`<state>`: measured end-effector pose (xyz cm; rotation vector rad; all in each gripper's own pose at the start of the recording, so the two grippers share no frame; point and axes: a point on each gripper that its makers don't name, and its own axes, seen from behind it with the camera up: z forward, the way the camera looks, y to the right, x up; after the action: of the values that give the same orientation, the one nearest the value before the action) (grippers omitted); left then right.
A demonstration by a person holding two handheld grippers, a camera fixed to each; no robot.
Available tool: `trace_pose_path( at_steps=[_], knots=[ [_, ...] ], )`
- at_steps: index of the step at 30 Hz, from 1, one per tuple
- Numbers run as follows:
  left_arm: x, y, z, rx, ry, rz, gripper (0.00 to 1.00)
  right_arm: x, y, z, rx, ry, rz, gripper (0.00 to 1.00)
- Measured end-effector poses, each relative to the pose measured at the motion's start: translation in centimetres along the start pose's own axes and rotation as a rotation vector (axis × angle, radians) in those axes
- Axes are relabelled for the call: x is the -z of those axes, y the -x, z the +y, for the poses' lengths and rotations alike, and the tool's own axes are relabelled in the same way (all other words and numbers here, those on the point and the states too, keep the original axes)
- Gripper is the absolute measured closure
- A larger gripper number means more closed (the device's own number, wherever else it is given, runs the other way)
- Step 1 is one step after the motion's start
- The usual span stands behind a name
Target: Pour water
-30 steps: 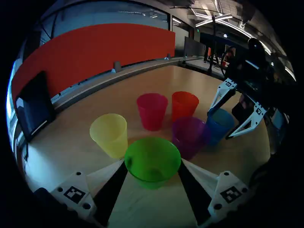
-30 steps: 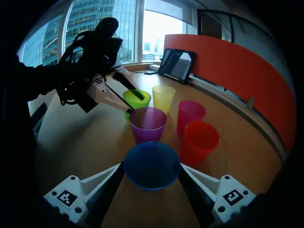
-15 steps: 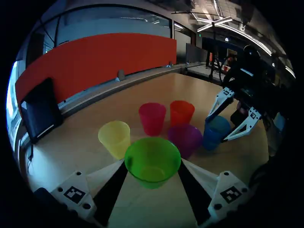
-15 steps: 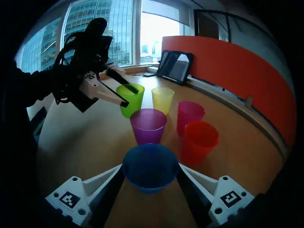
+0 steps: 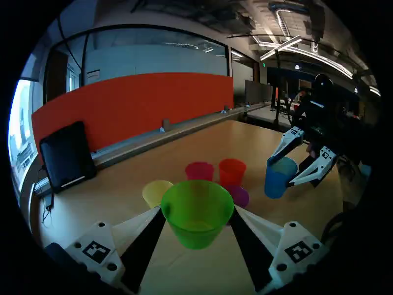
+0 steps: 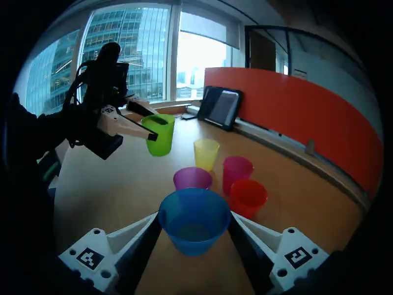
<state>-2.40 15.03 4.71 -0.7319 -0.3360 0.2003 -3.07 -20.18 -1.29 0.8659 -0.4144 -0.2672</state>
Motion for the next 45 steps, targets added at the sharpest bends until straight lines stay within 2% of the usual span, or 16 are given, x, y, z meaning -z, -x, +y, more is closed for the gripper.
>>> trace_pose_path(
  at_steps=[14, 22, 32, 45],
  knots=[
    [4.0, -4.7, 1.0, 0.05, -0.025, 0.173, 0.13, 3.4, -5.4, 0.2, 0.014, 0.057, 0.136, 0.08],
    [5.5, -7.1, 1.4, 0.074, -0.04, 0.256, 0.13, 4.6, -7.4, 0.4, 0.015, 0.074, 0.196, 0.08],
    [5.9, -8.3, 2.6, 0.052, -0.04, 0.296, 0.13, 5.4, -9.2, 1.0, 0.015, 0.086, 0.245, 0.07],
    [5.9, -8.9, 3.7, 0.025, -0.028, 0.318, 0.13, 5.2, -10.7, 1.4, 0.023, 0.077, 0.287, 0.08]
  ],
)
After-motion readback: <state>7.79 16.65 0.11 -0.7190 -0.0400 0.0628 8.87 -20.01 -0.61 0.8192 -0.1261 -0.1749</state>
